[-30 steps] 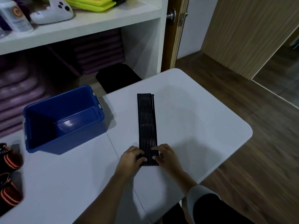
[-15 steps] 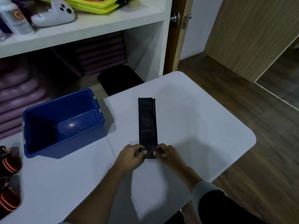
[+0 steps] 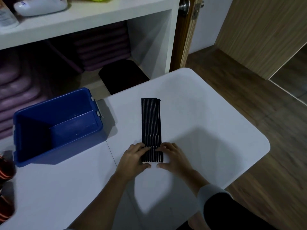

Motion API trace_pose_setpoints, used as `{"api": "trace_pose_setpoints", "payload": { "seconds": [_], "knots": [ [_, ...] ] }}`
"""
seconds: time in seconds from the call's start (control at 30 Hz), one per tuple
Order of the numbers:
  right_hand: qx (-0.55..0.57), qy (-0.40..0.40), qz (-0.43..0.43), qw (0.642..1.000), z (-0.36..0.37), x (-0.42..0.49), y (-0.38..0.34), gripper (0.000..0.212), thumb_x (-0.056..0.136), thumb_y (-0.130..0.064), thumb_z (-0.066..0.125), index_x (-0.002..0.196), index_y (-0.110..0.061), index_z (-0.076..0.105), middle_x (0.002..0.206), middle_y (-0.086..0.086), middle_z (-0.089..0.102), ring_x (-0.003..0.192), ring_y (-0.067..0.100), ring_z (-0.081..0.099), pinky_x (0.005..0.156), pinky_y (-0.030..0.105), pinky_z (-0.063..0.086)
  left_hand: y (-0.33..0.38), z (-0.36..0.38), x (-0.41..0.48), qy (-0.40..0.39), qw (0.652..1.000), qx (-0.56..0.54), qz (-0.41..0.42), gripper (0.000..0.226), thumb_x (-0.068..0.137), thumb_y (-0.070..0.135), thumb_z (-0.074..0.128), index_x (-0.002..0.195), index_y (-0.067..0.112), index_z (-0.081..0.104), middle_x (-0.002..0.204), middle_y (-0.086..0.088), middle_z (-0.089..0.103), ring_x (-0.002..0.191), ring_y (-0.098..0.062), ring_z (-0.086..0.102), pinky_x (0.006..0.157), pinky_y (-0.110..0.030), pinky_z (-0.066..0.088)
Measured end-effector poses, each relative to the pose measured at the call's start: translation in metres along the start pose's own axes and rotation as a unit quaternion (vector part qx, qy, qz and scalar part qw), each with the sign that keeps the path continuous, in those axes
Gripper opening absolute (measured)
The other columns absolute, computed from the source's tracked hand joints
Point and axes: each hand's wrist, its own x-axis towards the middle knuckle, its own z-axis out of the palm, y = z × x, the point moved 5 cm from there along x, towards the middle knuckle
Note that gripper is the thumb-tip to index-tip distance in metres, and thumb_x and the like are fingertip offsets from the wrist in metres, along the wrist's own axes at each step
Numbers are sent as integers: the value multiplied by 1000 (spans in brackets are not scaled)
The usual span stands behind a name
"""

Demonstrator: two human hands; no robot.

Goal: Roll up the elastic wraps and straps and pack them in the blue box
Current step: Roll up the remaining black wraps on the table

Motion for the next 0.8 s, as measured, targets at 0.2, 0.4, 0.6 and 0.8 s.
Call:
{"api": "trace_pose_setpoints", "payload": {
  "seconds": [0.2,0.4,0.6,0.8],
  "knots": [
    [71,11,54,996,-15,12,0,52,75,-52,48,109,-17,66,96,0,70,92,21,57,76,25,43,-3,-14,13,-25,986,-118,-119,21,81,38,65,101,34,68,85,14,63,89,-9,51,73,-23,42],
    [115,17,185,976,-10,28,7,38,82,-41,59,106,-12,61,89,7,70,84,23,66,69,26,44,-6,-11,26,25,960,-118,-253,34,84,39,62,109,17,58,91,-1,65,84,-20,61,72,-32,50],
    [66,107,81,989,-13,39,1,33,78,-22,68,111,-17,63,104,5,60,94,24,55,82,31,48,2,-14,33,107,983,-33,-146,40,83,26,66,120,15,57,110,-6,53,100,-22,52,77,-38,53],
    [-2,10,13,1000,-5,33,14,71,61,-49,75,123,-18,60,121,7,59,97,28,58,85,37,49,-11,-5,29,21,998,57,-22,72,58,33,82,124,14,59,124,-8,58,101,-28,57,76,-39,55]
  ]
}}
